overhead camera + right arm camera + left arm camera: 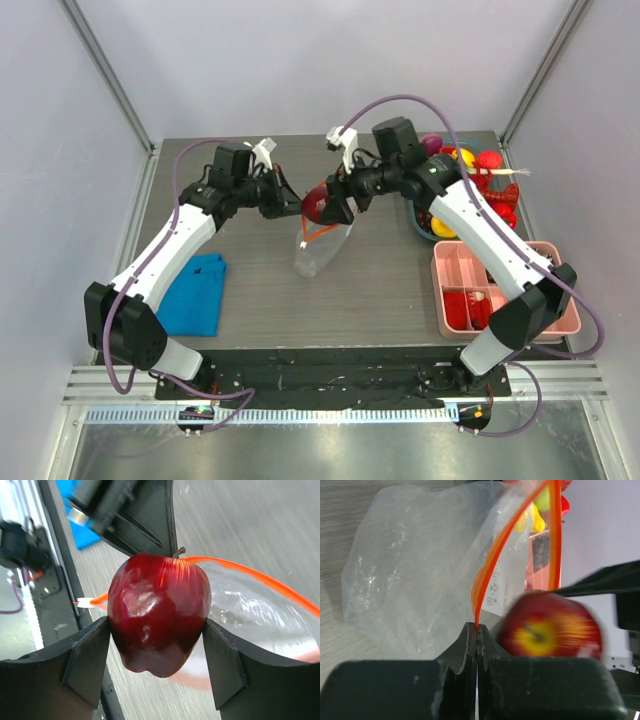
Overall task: Place the food in the zip-top bag and seal the zipper
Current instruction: Place the fake fruit in the zipper food storage bag.
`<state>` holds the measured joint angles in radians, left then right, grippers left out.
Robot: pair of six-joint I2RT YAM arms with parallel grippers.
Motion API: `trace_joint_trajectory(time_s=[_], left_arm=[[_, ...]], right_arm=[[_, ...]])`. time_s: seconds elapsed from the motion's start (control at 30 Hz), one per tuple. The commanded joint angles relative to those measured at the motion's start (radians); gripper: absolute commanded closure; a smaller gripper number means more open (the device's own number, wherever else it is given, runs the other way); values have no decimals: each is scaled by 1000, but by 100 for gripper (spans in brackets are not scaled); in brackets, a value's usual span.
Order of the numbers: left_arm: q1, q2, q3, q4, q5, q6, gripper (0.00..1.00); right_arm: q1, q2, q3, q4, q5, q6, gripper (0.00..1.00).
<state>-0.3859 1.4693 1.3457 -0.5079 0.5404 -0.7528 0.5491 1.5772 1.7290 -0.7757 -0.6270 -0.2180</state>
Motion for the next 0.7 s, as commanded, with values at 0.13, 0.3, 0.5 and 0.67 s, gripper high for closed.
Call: trace_joint_trajectory(time_s=[0.13,0.3,0.5,0.67], left_arm=[[7,-20,20,63,99,-6,100],[13,-15,1,83,121,-26,100],[18,2,-14,118,155,-57,100],[25,5,-26,132,162,-68,100]], right_arm=[[71,66,-34,7,128,-93,46],[78,86,-2,-103,156,-138,28],[81,98,33,-168,190,-149,2],[66,63,52,-168,216,-113,0]])
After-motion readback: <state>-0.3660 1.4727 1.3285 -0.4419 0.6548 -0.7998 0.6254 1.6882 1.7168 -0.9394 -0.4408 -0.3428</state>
